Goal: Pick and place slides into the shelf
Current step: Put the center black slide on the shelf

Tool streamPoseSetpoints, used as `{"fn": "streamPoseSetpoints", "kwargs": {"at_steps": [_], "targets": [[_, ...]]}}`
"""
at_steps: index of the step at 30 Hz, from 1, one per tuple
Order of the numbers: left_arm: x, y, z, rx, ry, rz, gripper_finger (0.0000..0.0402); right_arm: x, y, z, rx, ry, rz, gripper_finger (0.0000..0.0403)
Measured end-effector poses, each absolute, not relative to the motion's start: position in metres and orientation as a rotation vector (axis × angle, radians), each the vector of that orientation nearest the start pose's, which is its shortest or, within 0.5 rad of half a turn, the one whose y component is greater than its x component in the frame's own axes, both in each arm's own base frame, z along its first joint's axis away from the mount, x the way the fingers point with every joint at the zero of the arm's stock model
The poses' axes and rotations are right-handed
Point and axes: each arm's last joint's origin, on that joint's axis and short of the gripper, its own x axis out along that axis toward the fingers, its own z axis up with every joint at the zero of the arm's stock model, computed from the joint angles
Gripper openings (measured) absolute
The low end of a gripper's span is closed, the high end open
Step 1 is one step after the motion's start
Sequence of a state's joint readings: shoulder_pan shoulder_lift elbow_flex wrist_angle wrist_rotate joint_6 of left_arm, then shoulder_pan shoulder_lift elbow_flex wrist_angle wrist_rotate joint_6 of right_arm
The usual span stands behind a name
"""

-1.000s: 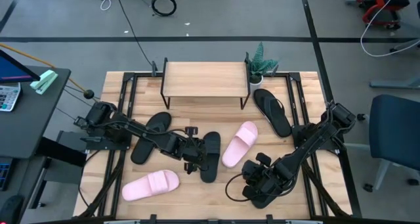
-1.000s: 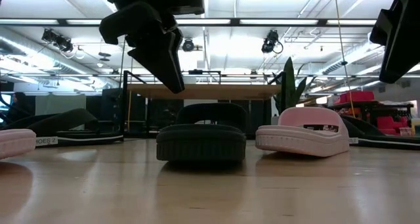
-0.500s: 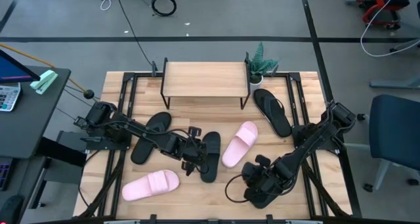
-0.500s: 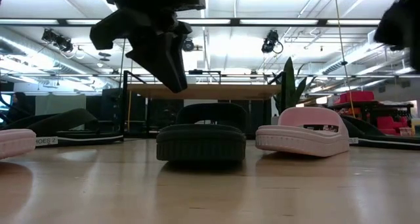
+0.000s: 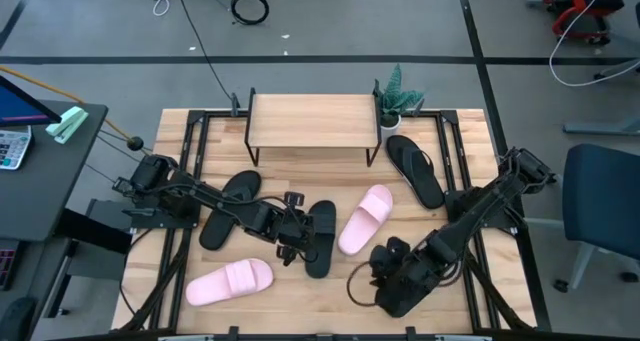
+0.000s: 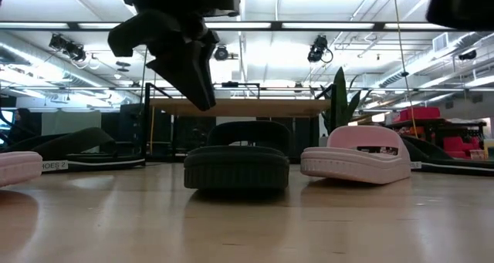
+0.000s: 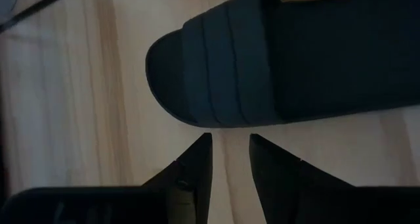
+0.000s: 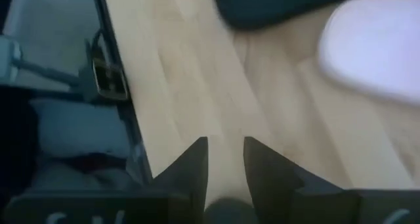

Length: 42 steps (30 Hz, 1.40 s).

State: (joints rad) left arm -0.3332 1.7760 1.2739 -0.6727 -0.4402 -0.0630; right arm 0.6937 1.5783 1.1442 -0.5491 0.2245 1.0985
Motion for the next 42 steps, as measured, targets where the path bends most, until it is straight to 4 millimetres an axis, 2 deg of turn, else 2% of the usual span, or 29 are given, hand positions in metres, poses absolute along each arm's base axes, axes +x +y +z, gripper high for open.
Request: {"fn": "streamPoseSetpoints", "kwargs": {"at_steps": [5, 9, 12, 17, 28, 34, 39, 42], "targets": [[0.322, -0.099, 0.225, 0.299, 1.12, 0.198, 0.0098, 0.249, 0.19, 0.262, 0.635, 0.921, -0.062, 0.0104], [0.311, -0.092, 0.243, 0.298, 1.09, 0.273, 0.0084, 0.243, 0.178, 0.282, 0.681, 0.864, -0.045, 0.0104], [0.31, -0.092, 0.251, 0.269, 1.037, 0.281, 0.0076, 0.234, 0.169, 0.301, 0.721, 0.81, -0.012, 0.0104], [0.317, -0.101, 0.251, 0.187, 0.964, 0.265, 0.0067, 0.215, 0.153, 0.331, 0.786, 0.722, 0.05, 0.0104], [0.314, -0.117, 0.243, 0.268, 0.996, 0.189, 0.0068, 0.162, 0.114, 0.386, 0.913, 0.529, 0.185, 0.0104], [0.314, -0.116, 0.243, 0.23, 0.996, 0.215, 0.006, 0.137, 0.095, 0.404, 1.122, 0.472, 0.218, 0.0104], [0.314, -0.116, 0.243, 0.274, 1.004, 0.192, 0.0053, 0.122, 0.084, 0.412, 1.145, 0.422, 0.247, 0.0104], [0.315, -0.115, 0.243, 0.273, 1.004, 0.194, 0.0053, 0.117, 0.077, 0.412, 1.006, 0.351, 0.197, 0.0104]]}}
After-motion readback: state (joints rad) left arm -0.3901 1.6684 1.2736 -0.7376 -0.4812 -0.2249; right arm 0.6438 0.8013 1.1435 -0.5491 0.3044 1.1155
